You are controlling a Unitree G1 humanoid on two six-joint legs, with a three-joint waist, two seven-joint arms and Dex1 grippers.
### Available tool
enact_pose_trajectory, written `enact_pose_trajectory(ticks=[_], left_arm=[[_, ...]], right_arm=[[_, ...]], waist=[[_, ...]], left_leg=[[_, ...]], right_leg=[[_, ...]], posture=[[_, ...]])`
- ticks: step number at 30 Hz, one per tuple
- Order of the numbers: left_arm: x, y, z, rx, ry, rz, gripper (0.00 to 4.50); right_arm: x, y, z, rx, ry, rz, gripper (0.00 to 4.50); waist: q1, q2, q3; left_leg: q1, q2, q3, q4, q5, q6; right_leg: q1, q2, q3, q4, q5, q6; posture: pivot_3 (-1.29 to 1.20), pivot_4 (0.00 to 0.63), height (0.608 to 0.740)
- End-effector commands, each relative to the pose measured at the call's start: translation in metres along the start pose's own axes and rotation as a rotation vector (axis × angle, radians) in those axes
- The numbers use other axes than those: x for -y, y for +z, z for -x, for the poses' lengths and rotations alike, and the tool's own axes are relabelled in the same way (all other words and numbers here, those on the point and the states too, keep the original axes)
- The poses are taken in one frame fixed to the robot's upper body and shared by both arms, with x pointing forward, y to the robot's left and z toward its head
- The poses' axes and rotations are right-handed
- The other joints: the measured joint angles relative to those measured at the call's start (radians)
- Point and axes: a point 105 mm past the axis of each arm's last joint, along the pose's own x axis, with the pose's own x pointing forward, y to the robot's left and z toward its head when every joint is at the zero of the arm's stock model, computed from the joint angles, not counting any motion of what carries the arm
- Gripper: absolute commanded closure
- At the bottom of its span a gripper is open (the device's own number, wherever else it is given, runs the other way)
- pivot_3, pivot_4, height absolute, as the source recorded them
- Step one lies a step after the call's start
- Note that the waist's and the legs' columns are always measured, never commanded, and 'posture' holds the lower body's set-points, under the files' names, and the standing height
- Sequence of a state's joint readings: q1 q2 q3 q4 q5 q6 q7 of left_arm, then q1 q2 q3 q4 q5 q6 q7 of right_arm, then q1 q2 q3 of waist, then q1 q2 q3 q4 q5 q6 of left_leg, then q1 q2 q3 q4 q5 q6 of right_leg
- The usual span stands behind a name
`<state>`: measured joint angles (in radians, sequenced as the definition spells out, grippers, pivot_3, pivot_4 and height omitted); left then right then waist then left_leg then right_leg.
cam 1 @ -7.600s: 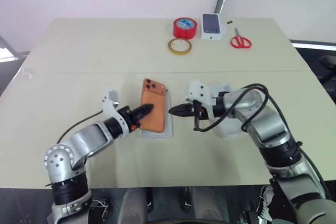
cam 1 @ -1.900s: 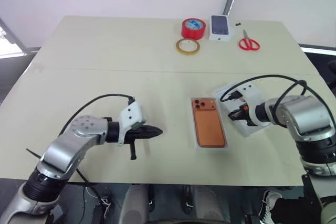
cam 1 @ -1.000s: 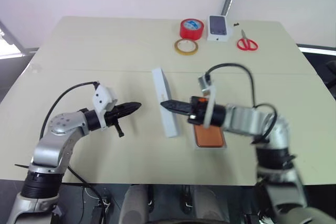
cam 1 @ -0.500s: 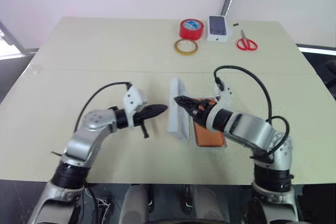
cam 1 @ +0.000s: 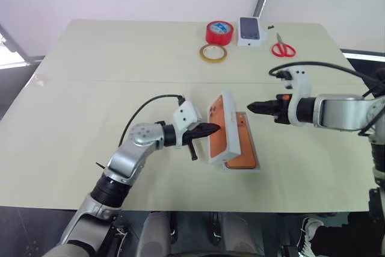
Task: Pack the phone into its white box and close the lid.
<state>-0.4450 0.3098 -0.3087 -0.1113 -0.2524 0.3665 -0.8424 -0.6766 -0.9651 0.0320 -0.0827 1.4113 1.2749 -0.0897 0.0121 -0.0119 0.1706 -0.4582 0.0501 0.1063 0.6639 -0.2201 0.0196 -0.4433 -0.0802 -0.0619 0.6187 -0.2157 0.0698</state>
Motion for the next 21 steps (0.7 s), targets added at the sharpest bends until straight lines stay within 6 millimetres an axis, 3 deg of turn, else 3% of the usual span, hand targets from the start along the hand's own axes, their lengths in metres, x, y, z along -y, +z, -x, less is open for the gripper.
enact_pose_trajectory(ticks=[1,5,9,16,21], left_arm=[[0.001,0.007,-0.005,0.017,-0.007,-0.017,4.5],[-0.008,0.014,0.0,0.053,0.05,0.009,4.5],[-0.031,0.018,0.018,0.066,0.174,0.043,4.5],[-0.056,0.003,0.046,-0.017,0.31,0.09,4.5],[-0.048,-0.012,0.046,-0.104,0.256,0.108,4.5]], right_arm=[[-0.008,0.016,0.006,0.057,0.015,0.169,4.47],[-0.007,0.013,0.003,0.049,-0.039,0.43,4.47],[-0.004,0.008,-0.001,0.031,-0.062,0.643,4.47],[-0.009,0.01,-0.002,0.037,-0.031,0.779,4.47],[-0.011,0.008,-0.001,0.028,-0.003,0.809,4.47]], waist=[[0.0,0.0,0.0],[0.001,0.0,0.0],[0.0,0.0,0.0],[0.001,0.0,0.0],[0.001,0.0,0.0]], left_leg=[[0.0,0.0,0.0,0.0,0.0,0.0],[0.0,0.0,0.0,0.0,0.0,0.0],[0.0,0.0,0.0,0.001,0.0,0.0],[0.0,0.0,0.0,0.001,0.0,0.0],[0.0,0.0,0.0,0.001,0.0,0.0]], right_leg=[[0.0,0.0,0.0,0.0,0.0,0.0],[0.0,0.0,0.0,0.0,0.0,0.0],[0.0,-0.001,0.0,0.0,0.0,0.0],[-0.001,-0.001,-0.001,0.0,0.0,0.0],[0.0,-0.001,-0.001,0.0,0.0,0.0]], posture=[[0.0,0.15,0.74],[0.0,0.15,0.74],[0.0,0.15,0.74],[0.0,0.15,0.74],[0.0,0.15,0.74]])
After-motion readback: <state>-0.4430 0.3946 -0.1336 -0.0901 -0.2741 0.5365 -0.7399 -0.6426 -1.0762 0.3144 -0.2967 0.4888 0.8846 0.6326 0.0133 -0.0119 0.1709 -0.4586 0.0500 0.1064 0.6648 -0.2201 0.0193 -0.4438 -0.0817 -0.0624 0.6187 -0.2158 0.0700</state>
